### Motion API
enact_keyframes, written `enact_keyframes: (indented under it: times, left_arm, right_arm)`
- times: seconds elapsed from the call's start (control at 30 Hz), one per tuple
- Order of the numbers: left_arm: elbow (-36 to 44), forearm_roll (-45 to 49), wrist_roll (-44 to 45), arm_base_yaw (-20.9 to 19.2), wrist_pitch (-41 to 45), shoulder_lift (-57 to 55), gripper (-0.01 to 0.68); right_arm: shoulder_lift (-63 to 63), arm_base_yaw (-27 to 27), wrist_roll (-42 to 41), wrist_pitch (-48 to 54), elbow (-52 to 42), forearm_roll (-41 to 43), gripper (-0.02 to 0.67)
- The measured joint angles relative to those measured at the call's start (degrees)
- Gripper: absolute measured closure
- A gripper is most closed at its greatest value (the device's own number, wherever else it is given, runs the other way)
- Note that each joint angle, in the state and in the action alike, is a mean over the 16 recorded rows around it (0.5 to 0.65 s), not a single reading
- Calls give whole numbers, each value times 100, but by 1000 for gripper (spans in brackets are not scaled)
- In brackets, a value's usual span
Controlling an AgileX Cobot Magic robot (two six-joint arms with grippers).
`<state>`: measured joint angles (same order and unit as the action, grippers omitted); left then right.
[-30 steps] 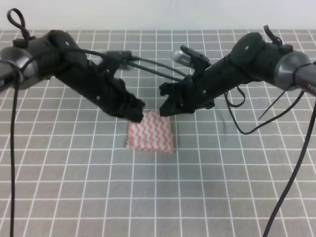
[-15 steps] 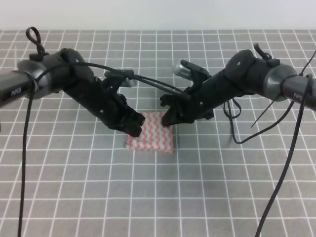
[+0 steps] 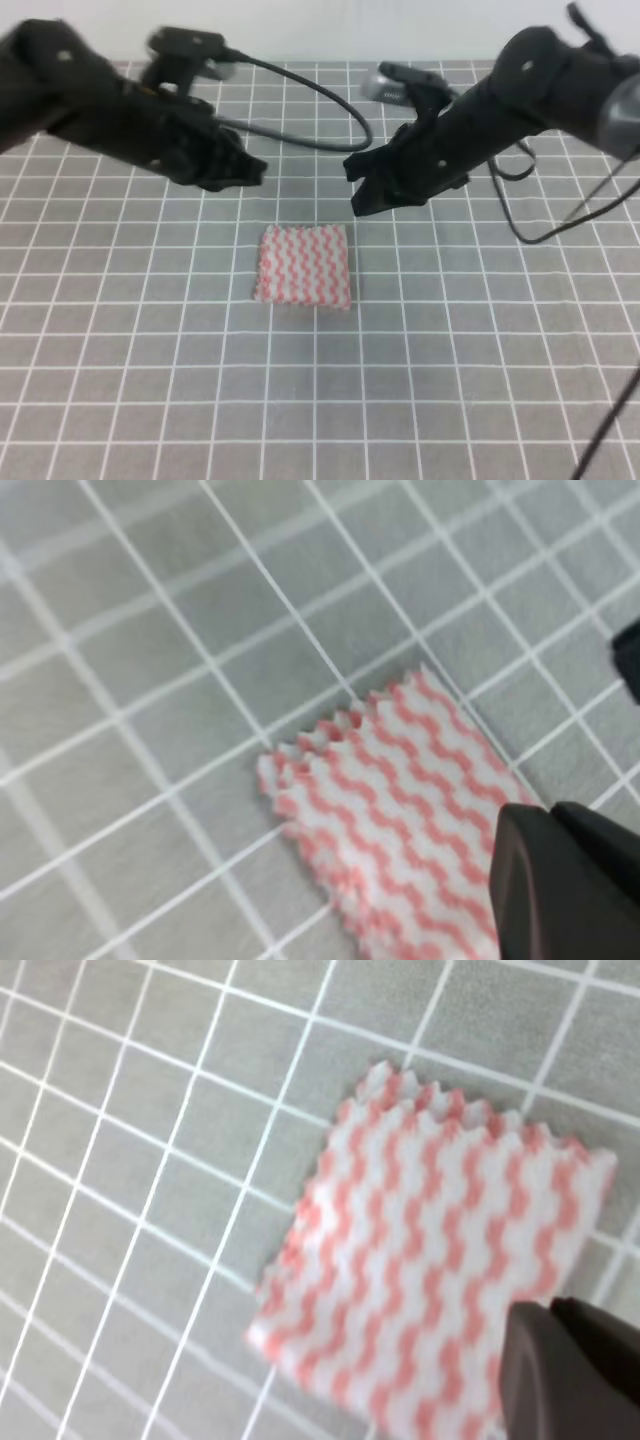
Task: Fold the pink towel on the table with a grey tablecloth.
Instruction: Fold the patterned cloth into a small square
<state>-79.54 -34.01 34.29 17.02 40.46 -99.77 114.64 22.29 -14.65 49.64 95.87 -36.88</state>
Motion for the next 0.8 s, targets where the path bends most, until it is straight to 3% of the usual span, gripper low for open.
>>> enact_keyframes:
  times: [0.43,0.8]
  left_arm:
    - [3396,-345,2,0,-2154,4490,677]
    - [5054,400,-608,0,-2165,7977,677]
  right_arm:
    - [-3255,0,69,-1095,-2880,246,664]
    - [-6400,0,504,-1448,-5033,582,664]
